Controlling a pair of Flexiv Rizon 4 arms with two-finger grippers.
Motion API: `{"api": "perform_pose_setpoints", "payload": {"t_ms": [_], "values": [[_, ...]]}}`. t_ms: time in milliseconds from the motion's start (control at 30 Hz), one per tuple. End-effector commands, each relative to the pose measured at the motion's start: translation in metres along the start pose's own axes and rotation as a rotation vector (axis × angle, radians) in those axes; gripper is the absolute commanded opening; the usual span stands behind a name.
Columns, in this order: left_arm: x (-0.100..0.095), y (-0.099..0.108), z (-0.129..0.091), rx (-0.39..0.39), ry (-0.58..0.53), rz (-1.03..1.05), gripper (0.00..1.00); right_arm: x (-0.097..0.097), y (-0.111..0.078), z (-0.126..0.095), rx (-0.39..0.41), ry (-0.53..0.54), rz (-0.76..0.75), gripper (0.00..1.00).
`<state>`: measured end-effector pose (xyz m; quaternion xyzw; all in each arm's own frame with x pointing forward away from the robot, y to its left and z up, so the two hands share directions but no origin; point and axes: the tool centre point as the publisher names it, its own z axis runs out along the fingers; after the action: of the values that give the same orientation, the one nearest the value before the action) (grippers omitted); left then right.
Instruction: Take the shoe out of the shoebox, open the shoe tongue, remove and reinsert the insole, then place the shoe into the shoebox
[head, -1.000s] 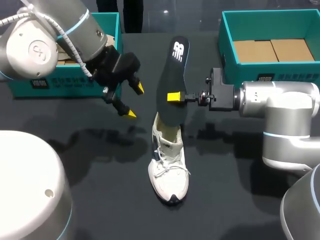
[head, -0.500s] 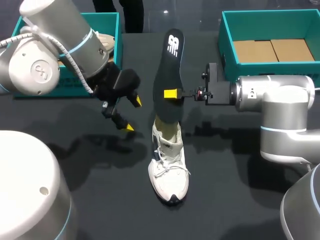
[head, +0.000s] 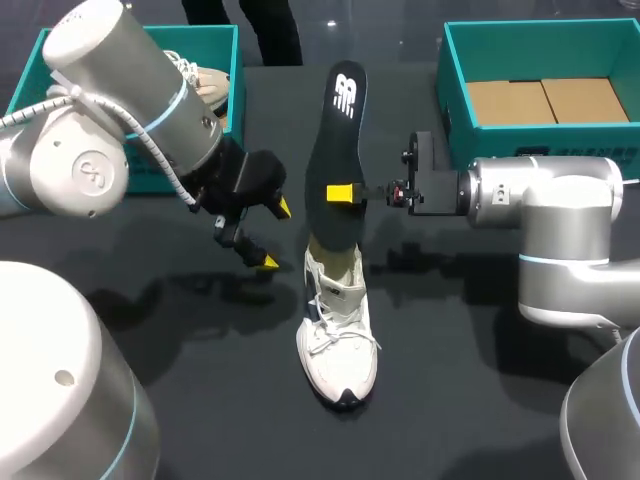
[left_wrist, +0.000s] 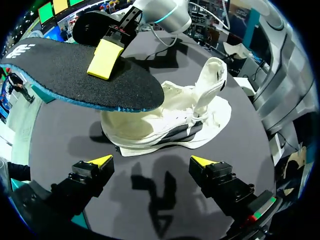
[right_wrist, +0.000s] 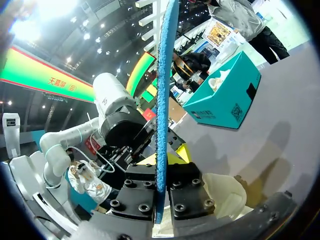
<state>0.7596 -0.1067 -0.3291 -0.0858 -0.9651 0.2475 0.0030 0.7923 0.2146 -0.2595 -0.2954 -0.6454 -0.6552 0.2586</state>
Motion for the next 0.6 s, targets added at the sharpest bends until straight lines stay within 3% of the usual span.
{"api": "perform_pose_setpoints", "payload": {"t_ms": [33,133,367,600], "values": [[0.000,-0.004,0.011,-0.027,-0.002,-0.015,1.00,-0.005,0.000,0.009,0.003,-0.003,-0.025,0.00],[0.001,-0.007,0.005,-0.087,0.006,-0.029,1.00,-0.006,0.000,0.009,0.001,-0.022,-0.038,0.00],[0.001,-0.007,0.005,-0.087,0.006,-0.029,1.00,-0.006,0.000,0.009,0.001,-0.022,-0.038,0.00],[-0.007,-0.012,0.027,-0.066,-0.016,-0.036,1.00,-0.015,-0.003,0.009,-0.001,-0.009,-0.040,0.00]]}}
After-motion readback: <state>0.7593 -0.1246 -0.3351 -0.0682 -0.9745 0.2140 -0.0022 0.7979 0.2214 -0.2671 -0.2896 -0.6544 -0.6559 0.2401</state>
